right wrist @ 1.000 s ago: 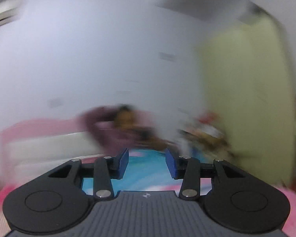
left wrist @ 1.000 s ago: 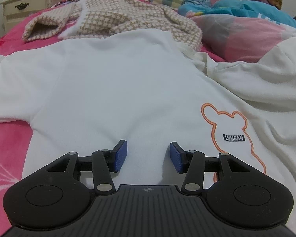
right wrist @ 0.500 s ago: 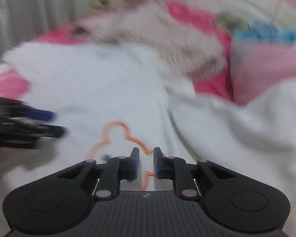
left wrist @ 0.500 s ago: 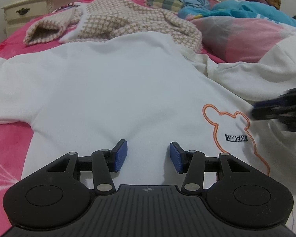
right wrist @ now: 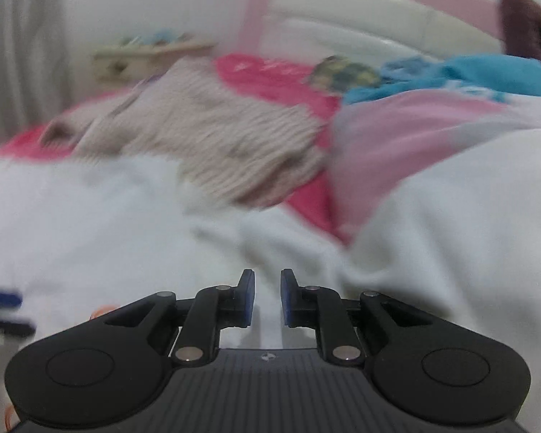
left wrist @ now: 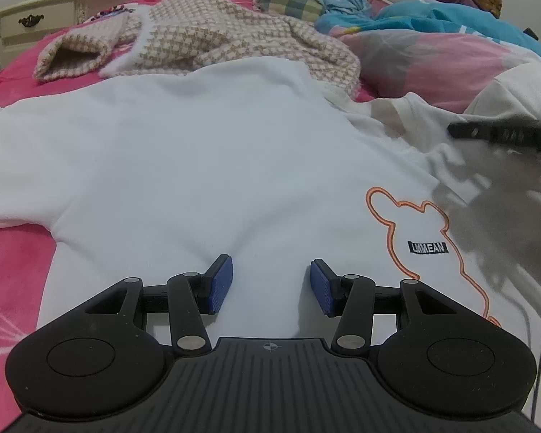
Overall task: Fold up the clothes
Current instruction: 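Smooth the hood area with the open right tool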
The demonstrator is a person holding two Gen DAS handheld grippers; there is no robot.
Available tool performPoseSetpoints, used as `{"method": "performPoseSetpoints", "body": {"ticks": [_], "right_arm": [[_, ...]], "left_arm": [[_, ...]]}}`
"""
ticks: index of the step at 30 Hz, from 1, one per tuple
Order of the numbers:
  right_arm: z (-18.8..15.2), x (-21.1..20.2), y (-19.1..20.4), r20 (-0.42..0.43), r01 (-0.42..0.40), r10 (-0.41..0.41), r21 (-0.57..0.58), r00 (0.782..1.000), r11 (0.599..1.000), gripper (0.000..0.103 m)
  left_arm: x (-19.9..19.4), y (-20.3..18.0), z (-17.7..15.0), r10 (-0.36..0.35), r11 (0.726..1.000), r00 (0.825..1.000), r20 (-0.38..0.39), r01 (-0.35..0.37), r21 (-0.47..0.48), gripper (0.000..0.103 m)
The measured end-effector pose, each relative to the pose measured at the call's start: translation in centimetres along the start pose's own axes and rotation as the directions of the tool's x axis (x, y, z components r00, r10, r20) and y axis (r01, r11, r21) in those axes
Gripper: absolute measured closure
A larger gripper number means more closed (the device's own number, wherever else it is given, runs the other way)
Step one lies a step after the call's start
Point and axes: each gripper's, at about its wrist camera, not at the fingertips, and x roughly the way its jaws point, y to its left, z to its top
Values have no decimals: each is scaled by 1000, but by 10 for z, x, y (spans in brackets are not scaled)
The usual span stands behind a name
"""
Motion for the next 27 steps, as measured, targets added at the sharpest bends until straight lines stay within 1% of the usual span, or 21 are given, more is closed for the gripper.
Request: {"method": "performPoseSetpoints", "body": {"ticks": [2,3,4,6,7,9,12,13,14,16,18,20,21,22,23,25,26,27], "right_arm": [[0,17,9,-41,6,-8,-41,999,999,87],[3,30,8,-43,33,-35,-43,998,999,87],[7,40,7,-33,68,-70,-47,997,997,88],[13,51,-2,18,139,-139,-36,990,990,90],[16,50,-7,50,138,-137,-9,989,990,90],[21,44,-11,106,109,-112,34,988,993,90],[20,25,-2,171,87,-91,25,981,996,86],[19,23,3,158,65,-65,7,985,998,85],[18,22,8,128,30,-28,-16,991,999,85],[16,25,16,50,-33,36,-59,998,998,85],[13,43,23,-68,-87,82,-76,994,993,85],[9,67,21,-144,-98,90,-43,985,994,86],[9,77,18,-151,-96,93,-14,984,995,87],[12,83,13,-136,-96,98,18,986,995,87],[17,88,9,-121,-80,84,40,989,996,89],[26,96,1,-89,-15,21,65,996,998,90],[28,99,-1,-83,-3,10,76,996,997,90],[29,100,0,-87,-12,19,83,996,996,91]], "left_arm": [[0,-1,0,3,1000,1000,2,-3,7,55],[0,-1,-1,5,1000,1000,4,-5,10,55],[0,-2,-1,6,1000,1000,5,-6,15,55],[0,-3,-2,8,1000,1000,9,-8,24,55],[0,-3,-2,9,1000,1000,10,-9,26,55],[-1,-3,-3,8,1000,1000,11,-9,26,54],[-1,-2,-3,7,1000,1000,10,-8,24,54],[-1,-2,-2,7,1000,1000,10,-7,23,54],[-1,-2,-2,7,1000,1000,10,-8,24,54],[-1,-3,-3,8,1000,1000,12,-9,28,54],[-1,-4,-3,12,999,1000,15,-12,34,54],[-1,-4,-4,15,999,1000,17,-16,39,54],[-1,-4,-4,15,999,1000,18,-16,41,54],[-2,-4,-4,15,999,1000,18,-16,43,54],[-2,-4,-4,14,999,1000,19,-15,43,54],[-3,-4,-4,12,999,1000,20,-13,41,54],[-3,-4,-5,12,999,1000,20,-13,43,54],[-3,-4,-5,13,999,1000,22,-14,44,54]]}}
